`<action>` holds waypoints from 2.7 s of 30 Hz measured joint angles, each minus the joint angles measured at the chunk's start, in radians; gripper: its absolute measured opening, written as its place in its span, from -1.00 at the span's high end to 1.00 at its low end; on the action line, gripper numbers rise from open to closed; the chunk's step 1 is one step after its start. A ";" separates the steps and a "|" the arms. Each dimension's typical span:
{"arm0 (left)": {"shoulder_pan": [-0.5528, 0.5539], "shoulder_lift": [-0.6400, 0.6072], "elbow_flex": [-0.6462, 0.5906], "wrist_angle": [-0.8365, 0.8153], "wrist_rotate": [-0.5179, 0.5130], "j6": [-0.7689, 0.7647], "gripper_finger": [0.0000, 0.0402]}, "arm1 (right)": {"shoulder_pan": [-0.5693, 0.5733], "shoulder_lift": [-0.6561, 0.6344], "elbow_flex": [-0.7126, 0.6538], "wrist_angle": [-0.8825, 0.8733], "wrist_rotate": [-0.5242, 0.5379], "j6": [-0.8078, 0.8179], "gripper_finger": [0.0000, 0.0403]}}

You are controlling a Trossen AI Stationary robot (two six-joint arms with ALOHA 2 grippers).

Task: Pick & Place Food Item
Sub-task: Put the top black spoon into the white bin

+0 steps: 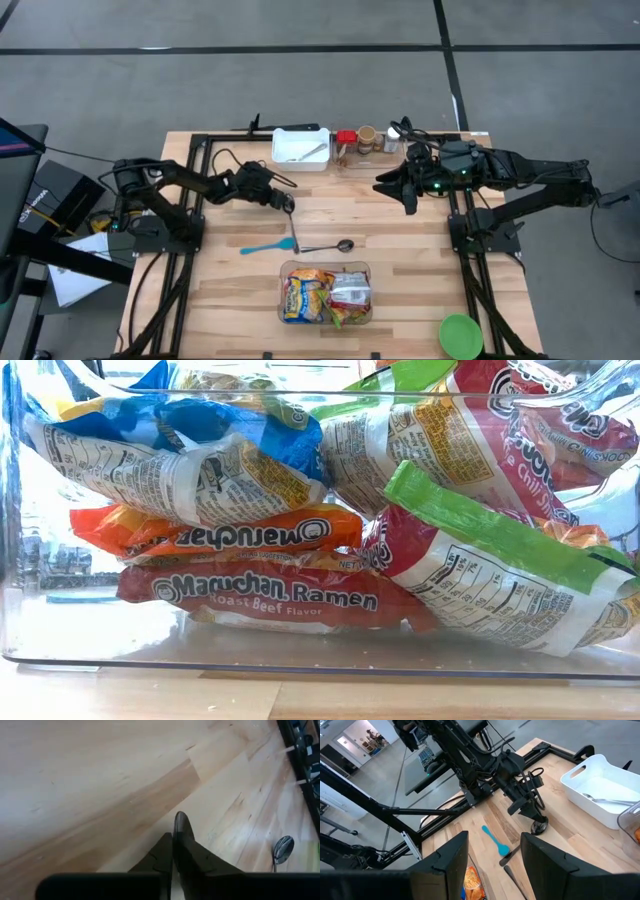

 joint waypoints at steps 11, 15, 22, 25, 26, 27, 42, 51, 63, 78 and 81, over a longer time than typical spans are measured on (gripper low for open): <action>0.010 -0.103 -0.007 0.063 -0.045 -0.115 0.99 | 0.000 0.000 0.000 -0.008 0.000 0.000 0.13; 0.015 -0.181 -0.008 0.060 -0.101 -0.160 0.99 | 0.000 0.000 0.000 -0.009 0.000 -0.001 0.13; 0.007 -0.326 -0.006 0.108 -0.191 -0.238 1.00 | -0.002 0.000 0.000 -0.008 0.000 -0.012 0.13; 0.003 -0.368 -0.006 0.112 -0.235 -0.273 1.00 | -0.009 0.000 0.000 -0.008 0.000 -0.012 0.13; -0.002 -0.375 -0.006 0.118 -0.247 -0.286 1.00 | -0.009 0.000 0.000 -0.008 0.000 -0.013 0.13; -0.006 -0.378 -0.006 0.128 -0.262 -0.297 1.00 | -0.009 0.000 0.000 -0.008 0.000 -0.016 0.13; -0.076 -0.384 -0.005 0.224 -0.545 -0.550 1.00 | -0.021 0.000 0.000 -0.007 0.000 -0.035 0.13; -0.076 -0.384 -0.004 0.290 -0.612 -0.626 1.00 | -0.021 0.000 0.000 -0.007 0.004 -0.039 0.13; -0.070 -0.270 0.080 0.260 -0.652 -0.630 1.00 | -0.036 0.007 0.000 -0.007 0.004 -0.047 0.13; 0.040 -0.120 0.150 0.134 -0.706 -0.761 1.00 | -0.040 0.012 0.000 -0.007 0.000 -0.038 0.13; 0.056 -0.120 0.150 0.107 -0.703 -0.763 1.00 | -0.040 0.012 0.000 -0.007 0.000 -0.039 0.13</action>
